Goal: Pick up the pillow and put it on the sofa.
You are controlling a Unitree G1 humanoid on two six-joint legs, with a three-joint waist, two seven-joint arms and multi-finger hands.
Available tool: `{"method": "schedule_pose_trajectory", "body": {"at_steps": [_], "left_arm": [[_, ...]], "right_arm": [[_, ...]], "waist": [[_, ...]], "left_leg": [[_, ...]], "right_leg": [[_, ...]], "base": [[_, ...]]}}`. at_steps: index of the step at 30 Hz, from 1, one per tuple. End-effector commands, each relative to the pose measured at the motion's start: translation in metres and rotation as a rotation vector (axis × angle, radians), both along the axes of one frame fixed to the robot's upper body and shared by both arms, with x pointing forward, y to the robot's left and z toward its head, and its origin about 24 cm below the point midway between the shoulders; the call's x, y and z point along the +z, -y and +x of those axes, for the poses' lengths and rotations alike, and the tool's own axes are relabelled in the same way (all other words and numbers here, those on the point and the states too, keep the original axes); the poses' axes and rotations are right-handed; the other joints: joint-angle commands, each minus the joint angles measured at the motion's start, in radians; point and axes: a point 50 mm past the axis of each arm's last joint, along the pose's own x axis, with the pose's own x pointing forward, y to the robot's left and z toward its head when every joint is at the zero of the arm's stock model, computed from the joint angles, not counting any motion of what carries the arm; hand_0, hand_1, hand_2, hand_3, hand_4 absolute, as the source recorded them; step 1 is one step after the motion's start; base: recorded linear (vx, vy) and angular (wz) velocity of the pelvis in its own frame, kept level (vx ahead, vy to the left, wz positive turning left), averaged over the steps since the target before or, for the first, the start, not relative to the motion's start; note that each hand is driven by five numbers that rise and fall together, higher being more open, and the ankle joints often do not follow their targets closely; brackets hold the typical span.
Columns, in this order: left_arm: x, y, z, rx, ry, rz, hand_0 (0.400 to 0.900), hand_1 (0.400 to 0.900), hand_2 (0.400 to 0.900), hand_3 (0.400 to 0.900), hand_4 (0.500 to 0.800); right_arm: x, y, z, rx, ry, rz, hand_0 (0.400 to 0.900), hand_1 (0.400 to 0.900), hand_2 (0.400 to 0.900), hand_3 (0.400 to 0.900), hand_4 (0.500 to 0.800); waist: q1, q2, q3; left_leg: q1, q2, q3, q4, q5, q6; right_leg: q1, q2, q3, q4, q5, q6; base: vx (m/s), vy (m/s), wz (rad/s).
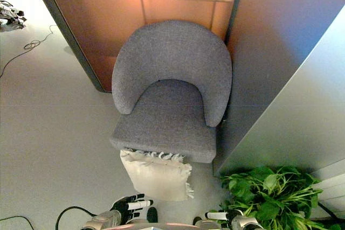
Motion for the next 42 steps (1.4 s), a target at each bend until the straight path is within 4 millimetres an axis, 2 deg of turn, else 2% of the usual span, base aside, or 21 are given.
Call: {"method": "schedule_pose_trajectory", "body": {"at_steps": [1,4,7,12,15,18,21,26,30,33,42], "left_arm": [[0.006,0.019,0.027,-0.044,0.054,-0.055,0.900,0.900,0.900,0.900,0.800],[0.006,0.017,0.027,-0.032,0.062,-0.037,0.900,0.900,0.900,0.900,0.800],[0.007,0.015,0.029,-0.028,0.066,-0.024,0.900,0.900,0.900,0.900,0.800],[0.012,0.012,0.042,-0.040,0.094,-0.009,0.900,0.900,0.900,0.900,0.800],[0.018,0.011,0.054,-0.039,0.125,0.001,0.900,0.900,0.900,0.900,0.800],[0.029,0.011,0.078,-0.034,0.182,0.007,0.900,0.900,0.900,0.900,0.800],[0.038,0.012,0.094,-0.037,0.226,-0.006,0.900,0.900,0.900,0.900,0.800],[0.054,0.017,0.119,-0.008,0.288,-0.021,0.900,0.900,0.900,0.900,0.800],[0.071,0.022,0.142,0.043,0.365,-0.044,0.900,0.900,0.900,0.900,0.800],[0.082,0.026,0.156,0.060,0.414,-0.062,0.900,0.900,0.900,0.900,0.800],[0.110,0.055,0.183,0.076,0.559,-0.171,0.900,0.900,0.900,0.900,0.800]], "right_arm": [[0.008,0.019,0.017,0.069,0.036,-0.088,0.900,0.900,0.900,0.900,0.800],[0.008,0.018,0.019,0.092,0.065,-0.100,0.900,0.900,0.900,0.900,0.800],[0.011,0.017,0.030,0.155,0.127,-0.138,0.900,0.900,0.900,0.900,0.800],[0.024,0.017,0.062,0.295,0.260,-0.221,0.900,0.900,0.900,0.900,0.800],[0.037,0.012,0.090,0.362,0.375,-0.286,0.900,0.900,0.900,0.900,0.800],[0.060,0.005,0.128,0.408,0.530,-0.362,0.900,0.900,0.900,0.900,0.800],[0.079,-0.004,0.156,0.434,0.636,-0.399,0.900,0.900,0.900,0.900,0.800],[0.114,-0.014,0.194,0.422,0.799,-0.450,0.900,0.900,0.900,0.900,0.800],[0.152,-0.027,0.226,0.409,0.945,-0.480,0.900,0.900,0.900,0.900,0.800],[0.177,-0.035,0.243,0.407,1.036,-0.483,0.900,0.900,0.900,0.900,0.800],[0.246,-0.053,0.274,0.472,1.257,-0.487,0.900,0.900,0.900,0.900,0.800]], "waist": [[0.019,0.000,0.012],[0.019,-0.002,0.013],[0.020,-0.004,0.024],[0.028,-0.004,0.068],[0.034,-0.006,0.108],[0.039,-0.007,0.168],[0.042,-0.003,0.217],[0.038,-0.006,0.284],[0.031,-0.003,0.340],[0.027,0.001,0.369],[0.005,0.031,0.369]], "left_leg": [[0.027,-0.081,-0.032,0.022,-0.133,0.049],[0.028,-0.079,-0.033,0.019,-0.132,0.047],[0.020,-0.078,-0.032,0.017,-0.129,0.045],[-0.014,-0.079,-0.031,0.017,-0.119,0.041],[-0.046,-0.079,-0.031,0.018,-0.111,0.039],[-0.105,-0.077,-0.028,0.019,-0.096,0.039],[-0.155,-0.072,-0.023,0.010,-0.079,0.040],[-0.230,-0.064,-0.016,0.006,-0.057,0.038],[-0.323,-0.061,-0.012,0.011,-0.034,0.033],[-0.388,-0.061,-0.009,0.010,-0.013,0.027],[-0.631,-0.069,-0.009,0.026,0.047,0.007]], "right_leg": [[-0.072,0.008,-0.058,0.070,-0.004,0.033],[-0.070,0.008,-0.059,0.067,-0.005,0.034],[-0.077,0.008,-0.060,0.065,-0.001,0.037],[-0.108,0.004,-0.066,0.066,0.008,0.042],[-0.140,0.001,-0.069,0.071,0.014,0.045],[-0.198,0.000,-0.070,0.075,0.029,0.050],[-0.250,0.001,-0.069,0.075,0.044,0.051],[-0.331,0.004,-0.068,0.085,0.063,0.050],[-0.432,0.005,-0.057,0.108,0.079,0.046],[-0.501,0.004,-0.056,0.118,0.091,0.044],[-0.757,0.008,-0.037,0.155,0.131,0.037]], "base": [[0.00,0.000,0.00],[0.04,-0.005,0.03],[0.01,-0.009,0.05],[-0.04,-0.004,0.10],[-0.07,-0.017,0.12],[-0.15,-0.037,0.11],[-0.11,-0.034,0.07],[-0.04,-0.024,0.06],[-0.08,0.016,0.02],[-0.08,0.042,-0.01],[-0.05,0.091,0.00]]}}
